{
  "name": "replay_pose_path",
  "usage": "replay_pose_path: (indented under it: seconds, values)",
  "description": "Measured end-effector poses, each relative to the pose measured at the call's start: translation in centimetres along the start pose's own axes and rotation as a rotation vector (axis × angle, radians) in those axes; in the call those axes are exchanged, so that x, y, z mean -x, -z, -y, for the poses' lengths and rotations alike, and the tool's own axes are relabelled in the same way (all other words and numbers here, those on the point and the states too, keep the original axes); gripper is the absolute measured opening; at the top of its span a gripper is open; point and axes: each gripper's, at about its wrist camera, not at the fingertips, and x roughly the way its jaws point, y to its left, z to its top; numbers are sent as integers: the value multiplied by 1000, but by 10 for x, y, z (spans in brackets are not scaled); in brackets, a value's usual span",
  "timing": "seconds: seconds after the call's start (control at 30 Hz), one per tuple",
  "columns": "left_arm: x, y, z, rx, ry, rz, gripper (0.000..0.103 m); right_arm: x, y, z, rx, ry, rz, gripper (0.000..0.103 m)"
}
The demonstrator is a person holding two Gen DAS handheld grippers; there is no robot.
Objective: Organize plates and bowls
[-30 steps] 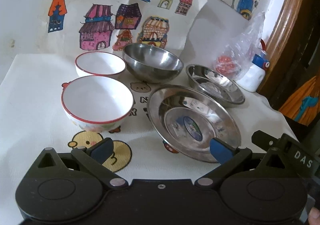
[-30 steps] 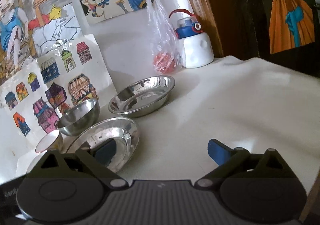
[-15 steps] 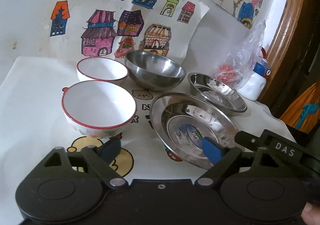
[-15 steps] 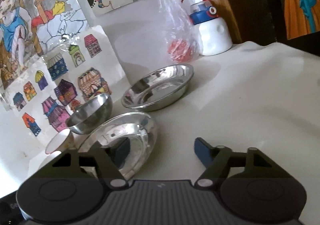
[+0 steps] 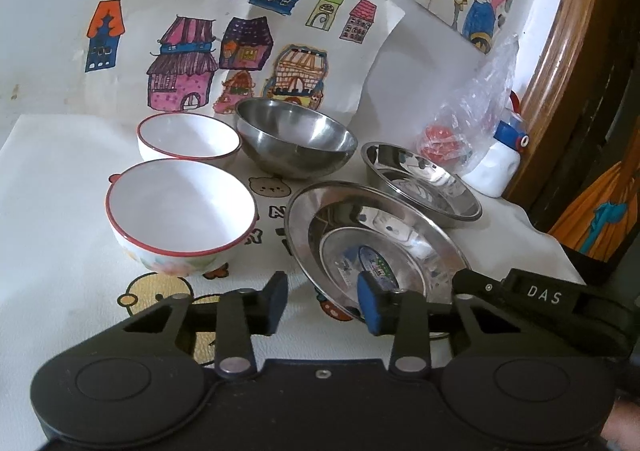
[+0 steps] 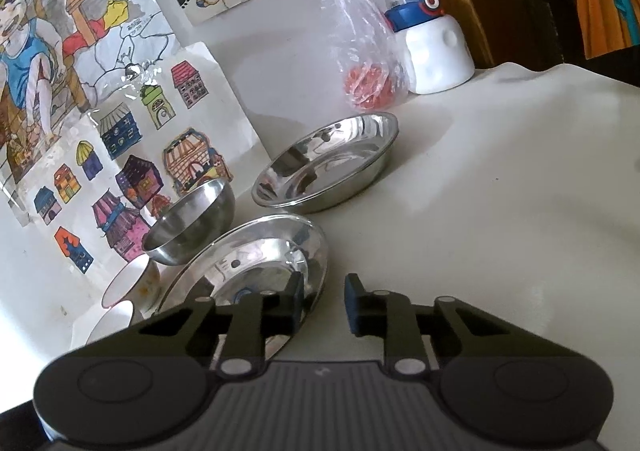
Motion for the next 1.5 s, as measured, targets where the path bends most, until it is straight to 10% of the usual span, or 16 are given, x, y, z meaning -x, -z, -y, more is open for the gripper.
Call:
replay_pose_path:
  seconds: [0.23,1.5]
  values:
    - [-1,-1,-2,12,13,8,22,0,0,-6,30,-2,-4,15]
    - [-36,-52,53,-108,65,84,21,7,-45,-6,163,124,194,19]
